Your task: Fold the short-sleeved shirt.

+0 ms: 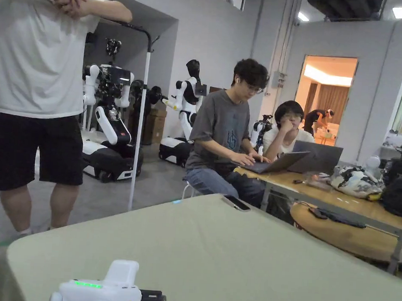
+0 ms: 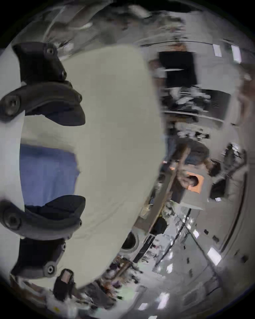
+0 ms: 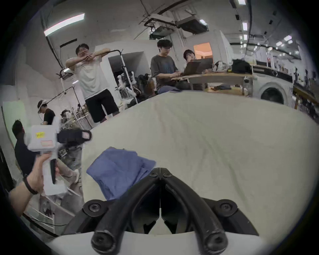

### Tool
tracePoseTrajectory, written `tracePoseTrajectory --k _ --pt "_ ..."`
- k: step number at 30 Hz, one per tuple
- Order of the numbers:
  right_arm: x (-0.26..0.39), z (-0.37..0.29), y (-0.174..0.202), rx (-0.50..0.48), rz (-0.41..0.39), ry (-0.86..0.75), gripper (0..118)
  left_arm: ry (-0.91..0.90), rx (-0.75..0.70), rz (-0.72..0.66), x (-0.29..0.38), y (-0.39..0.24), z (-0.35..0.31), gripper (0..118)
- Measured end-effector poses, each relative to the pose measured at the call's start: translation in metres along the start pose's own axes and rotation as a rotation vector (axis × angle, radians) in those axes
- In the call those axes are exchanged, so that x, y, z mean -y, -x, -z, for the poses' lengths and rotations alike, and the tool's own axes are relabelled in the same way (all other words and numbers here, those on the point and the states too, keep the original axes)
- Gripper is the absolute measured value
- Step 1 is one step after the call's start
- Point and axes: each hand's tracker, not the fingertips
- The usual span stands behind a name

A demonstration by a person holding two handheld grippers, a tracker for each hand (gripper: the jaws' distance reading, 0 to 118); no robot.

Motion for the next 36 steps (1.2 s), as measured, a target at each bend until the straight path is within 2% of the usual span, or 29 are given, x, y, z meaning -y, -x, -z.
tracePoseTrajectory --k 4,7,10,13,16,17,19,21,23,25,27,28,32,36 --pt "-0.006 -0.046 -0.012 0.077 -0.033 -0.154 0 -0.229 0.030 0.204 -0.010 -0.074 -0.057 84" --pt "-0.007 -0.103 -0.025 0.160 -0.057 -0.281 0 -0.327 0.145 0.230 -0.010 -0.139 -0.089 81" --pt "-0.003 -0.165 -0.045 0.274 -0.054 -0.350 0 -0.382 0.258 0.234 -0.001 -0.204 -0.109 63" --pt "0.011 -0.227 -0.069 0.438 -0.068 -0.397 0 -0.412 0.298 0.235 0.015 -0.265 -0.124 53" --pt "0.027 -0.270 -0.091 0.564 -0.072 -0.428 0 -0.423 0.352 0.285 0.034 -0.317 -0.133 9" --pt "0.032 -0.280 -0.097 0.599 -0.056 -0.426 0 -0.443 0.349 0.311 0.041 -0.330 -0.137 0" --pt "0.041 -0.297 -0.106 0.615 -0.055 -0.410 0 -0.433 0.356 0.362 0.053 -0.352 -0.146 0" --pt "0.056 -0.311 -0.107 0.681 -0.094 -0.392 0 -0.432 0.313 0.367 0.066 -0.363 -0.157 0" --pt "0.067 -0.316 -0.109 0.717 -0.043 -0.414 0 -0.440 0.317 0.356 0.074 -0.363 -0.165 0" --pt "0.070 -0.321 -0.112 0.700 -0.021 -0.402 0 -0.435 0.352 0.353 0.073 -0.361 -0.169 0" --pt "0.074 -0.325 -0.109 0.738 0.014 -0.418 0 -0.454 0.284 0.400 0.072 -0.362 -0.173 0" --pt "0.077 -0.330 -0.108 0.712 0.017 -0.435 0 -0.460 0.297 0.402 0.072 -0.360 -0.175 0" --pt "0.076 -0.342 -0.100 0.762 -0.045 -0.477 0 -0.469 0.315 0.356 0.071 -0.355 -0.180 0" --pt "0.073 -0.347 -0.097 0.754 -0.048 -0.470 0 -0.473 0.310 0.336 0.070 -0.355 -0.181 0"
